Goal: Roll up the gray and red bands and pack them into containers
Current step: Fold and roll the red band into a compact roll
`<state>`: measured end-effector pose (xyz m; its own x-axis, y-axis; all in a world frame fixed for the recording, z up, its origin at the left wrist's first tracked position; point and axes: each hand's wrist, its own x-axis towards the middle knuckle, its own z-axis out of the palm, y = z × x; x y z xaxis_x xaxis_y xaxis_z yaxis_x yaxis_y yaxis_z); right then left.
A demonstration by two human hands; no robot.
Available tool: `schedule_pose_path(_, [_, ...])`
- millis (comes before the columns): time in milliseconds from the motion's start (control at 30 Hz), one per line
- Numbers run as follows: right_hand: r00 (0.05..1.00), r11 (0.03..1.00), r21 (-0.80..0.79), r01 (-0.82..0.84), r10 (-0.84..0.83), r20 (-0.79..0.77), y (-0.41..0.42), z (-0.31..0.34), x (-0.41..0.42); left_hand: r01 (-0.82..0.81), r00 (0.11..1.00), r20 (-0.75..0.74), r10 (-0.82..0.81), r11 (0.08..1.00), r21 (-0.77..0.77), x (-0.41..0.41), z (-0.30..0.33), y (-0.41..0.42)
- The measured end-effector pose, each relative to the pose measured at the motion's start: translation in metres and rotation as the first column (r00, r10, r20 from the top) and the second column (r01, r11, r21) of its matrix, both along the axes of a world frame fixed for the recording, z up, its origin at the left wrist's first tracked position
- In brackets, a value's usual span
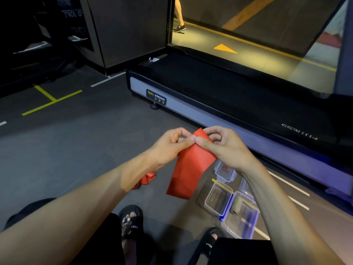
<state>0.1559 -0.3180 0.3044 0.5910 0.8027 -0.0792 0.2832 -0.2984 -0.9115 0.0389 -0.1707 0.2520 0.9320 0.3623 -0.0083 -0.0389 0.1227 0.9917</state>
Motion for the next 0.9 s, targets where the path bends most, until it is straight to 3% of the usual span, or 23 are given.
schedule_pose_path(267, [0.998,0.999,-0.015,0.048,-0.048,-0.042,-0.0017,-0.0019,0.0043,0.072,0.997,-0.033,-0.071,0.997,0.02,-0.0026,-0.004,0.0015])
schedule_pose_path(600, [0.996,0.995,-0.093,0.037,-0.029,0.089,-0.0006,-0.002,0.0055,0.1,0.993,0.056,-0.102,0.994,0.049,-0.003,0.0005,-0.0007])
schedule_pose_path(900, [0.991,0.988,-0.095,-0.119,0.112,-0.073,-0.0023,-0.0034,0.001,-0.021,1.0,0.025,0.018,0.993,0.116,0.0003,-0.0023,-0.0017])
